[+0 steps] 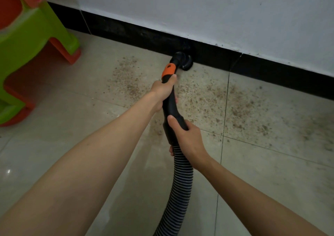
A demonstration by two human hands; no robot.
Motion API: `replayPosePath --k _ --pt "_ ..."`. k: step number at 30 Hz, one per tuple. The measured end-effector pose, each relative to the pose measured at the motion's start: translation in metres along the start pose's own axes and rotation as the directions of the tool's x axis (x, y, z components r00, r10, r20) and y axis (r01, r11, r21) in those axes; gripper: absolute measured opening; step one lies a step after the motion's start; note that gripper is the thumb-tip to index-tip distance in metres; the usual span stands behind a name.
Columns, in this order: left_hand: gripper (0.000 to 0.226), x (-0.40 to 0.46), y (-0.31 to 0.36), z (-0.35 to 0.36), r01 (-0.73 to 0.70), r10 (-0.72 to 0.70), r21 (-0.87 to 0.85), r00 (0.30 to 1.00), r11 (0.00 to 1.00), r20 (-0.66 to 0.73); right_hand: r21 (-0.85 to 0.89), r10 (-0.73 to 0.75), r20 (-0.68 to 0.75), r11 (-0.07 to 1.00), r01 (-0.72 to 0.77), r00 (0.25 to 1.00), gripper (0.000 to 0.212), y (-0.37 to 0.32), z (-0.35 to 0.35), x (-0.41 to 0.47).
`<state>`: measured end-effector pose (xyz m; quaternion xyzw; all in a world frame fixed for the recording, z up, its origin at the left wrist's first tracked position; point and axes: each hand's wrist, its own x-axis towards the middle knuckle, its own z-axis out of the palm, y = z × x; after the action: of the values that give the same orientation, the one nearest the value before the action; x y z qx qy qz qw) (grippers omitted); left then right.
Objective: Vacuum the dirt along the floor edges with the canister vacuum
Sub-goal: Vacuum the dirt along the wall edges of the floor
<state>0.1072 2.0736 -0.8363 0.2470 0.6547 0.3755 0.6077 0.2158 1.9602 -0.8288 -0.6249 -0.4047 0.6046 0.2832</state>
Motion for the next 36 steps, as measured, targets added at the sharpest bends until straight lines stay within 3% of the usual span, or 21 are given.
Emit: replayPosePath --k 10,15,23,31,36 --pt "0.036 0.017 0.016 -0.093 -0.029 0.026 -0.06 0.998 0.998 -0.055 -0.09 -0.047 0.074 0.995 0.053 0.996 0.036 -0.027 0.081 0.017" --pt "0.038 0.027 0.021 -0.133 -0.076 0.066 -0.052 0.981 0.996 -0.181 -0.133 -0.047 0.127 0.989 0.064 0.991 0.037 -0.038 0.111 0.027" --pt "0.049 0.032 0.014 -0.197 -0.032 -0.013 -0.135 0.946 0.99 -0.323 -0.202 -0.038 0.288 0.974 0.099 0.957 0.041 -0.047 0.149 0.033" --pt "0.035 0.02 0.01 -0.195 -0.056 0.03 -0.052 0.915 0.997 -0.403 -0.138 0.0 0.342 0.989 0.05 0.94 0.043 -0.038 0.151 0.024" --pt "0.057 0.012 0.007 -0.181 -0.014 0.024 0.027 0.921 1.0 -0.388 -0.064 0.028 0.353 0.998 -0.006 0.935 0.037 -0.029 0.135 0.012"
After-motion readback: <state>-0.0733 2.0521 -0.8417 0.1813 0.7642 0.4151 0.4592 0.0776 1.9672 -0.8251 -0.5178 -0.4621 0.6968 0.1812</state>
